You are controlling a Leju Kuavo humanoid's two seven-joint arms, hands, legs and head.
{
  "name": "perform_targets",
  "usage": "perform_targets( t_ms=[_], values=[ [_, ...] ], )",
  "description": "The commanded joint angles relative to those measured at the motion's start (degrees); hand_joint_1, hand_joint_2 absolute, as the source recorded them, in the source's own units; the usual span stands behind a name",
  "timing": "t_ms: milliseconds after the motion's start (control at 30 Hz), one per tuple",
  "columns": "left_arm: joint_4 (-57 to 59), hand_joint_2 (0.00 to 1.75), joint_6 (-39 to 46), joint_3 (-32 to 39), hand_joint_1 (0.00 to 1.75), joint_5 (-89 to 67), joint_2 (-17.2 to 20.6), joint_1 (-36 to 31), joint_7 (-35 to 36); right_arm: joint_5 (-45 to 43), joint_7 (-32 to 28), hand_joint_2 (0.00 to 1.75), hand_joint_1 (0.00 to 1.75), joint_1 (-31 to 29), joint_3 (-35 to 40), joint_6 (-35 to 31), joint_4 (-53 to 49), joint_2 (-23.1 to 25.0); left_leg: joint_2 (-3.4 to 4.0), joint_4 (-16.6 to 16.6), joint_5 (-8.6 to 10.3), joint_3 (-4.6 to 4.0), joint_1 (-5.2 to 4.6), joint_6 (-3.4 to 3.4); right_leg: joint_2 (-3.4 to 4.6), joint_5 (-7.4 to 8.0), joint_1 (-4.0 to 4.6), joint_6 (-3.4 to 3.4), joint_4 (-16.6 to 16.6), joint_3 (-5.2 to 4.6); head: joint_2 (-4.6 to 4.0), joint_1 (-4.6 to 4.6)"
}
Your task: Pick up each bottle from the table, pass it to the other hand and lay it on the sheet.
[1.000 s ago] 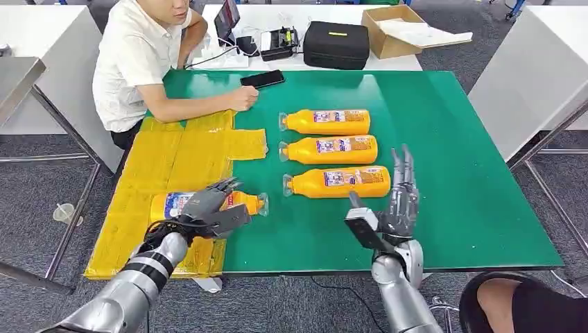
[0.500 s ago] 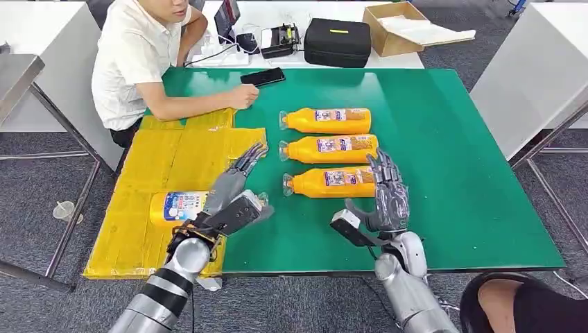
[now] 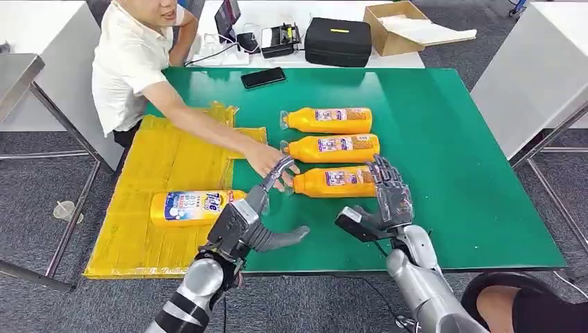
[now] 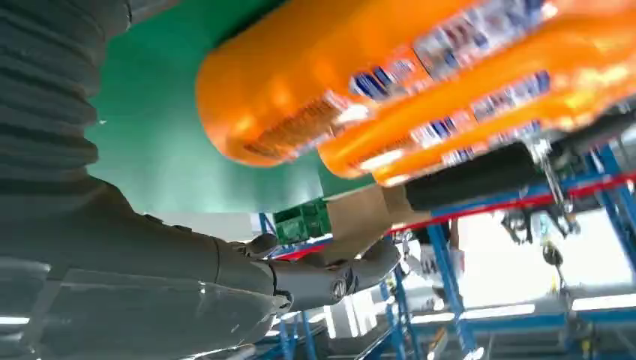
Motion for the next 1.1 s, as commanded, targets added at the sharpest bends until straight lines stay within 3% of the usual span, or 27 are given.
perform_targets(
  t_ms=[33, 567, 800, 1100],
  values=[
    [1.1, 1.75, 1.2, -3.7, 0.0, 1.1, 0.7, -1.0, 0.5, -0.1, 0.6, 1.75, 0.0, -4.8, 3.6, 0.9, 9.2, -1.7, 0.19, 0.0, -0.14, 0.22, 0.07, -0.05, 0.08, -0.08, 0.12, -0.27, 0.0, 0.21, 0.0, -0.02],
    [-0.5, 1.75, 3.1, -4.5, 0.0, 0.8, 2.0, -1.0, 0.4, 0.9, 4.1, 1.75, 0.0, -6.7, 5.5, 6.8, 13.4, -3.1, 0.23, 0.0, -0.15, 0.23, 0.09, -0.06, 0.12, -0.08, 0.13, -0.31, 0.0, 0.22, 0.0, -0.02],
    [-0.4, 1.75, 3.5, -3.8, 0.0, 0.6, 2.4, 0.1, 0.5, 2.5, 7.4, 1.75, 0.0, -5.3, 8.7, 13.0, 11.7, -6.1, 0.15, 0.0, -0.14, 0.28, 0.08, -0.04, 0.04, -0.1, 0.12, -0.28, -0.1, 0.3, 0.0, -0.02],
    [-0.1, 1.75, 3.4, -3.5, 0.0, 0.4, 2.4, 1.1, 0.5, 3.6, 9.9, 1.75, 0.0, -5.9, 9.0, 11.4, 12.6, -8.1, 0.09, 0.0, -0.04, 0.28, 0.09, 0.03, -0.03, -0.03, 0.12, -0.24, -0.1, 0.33, 0.0, -0.02]
  ],
)
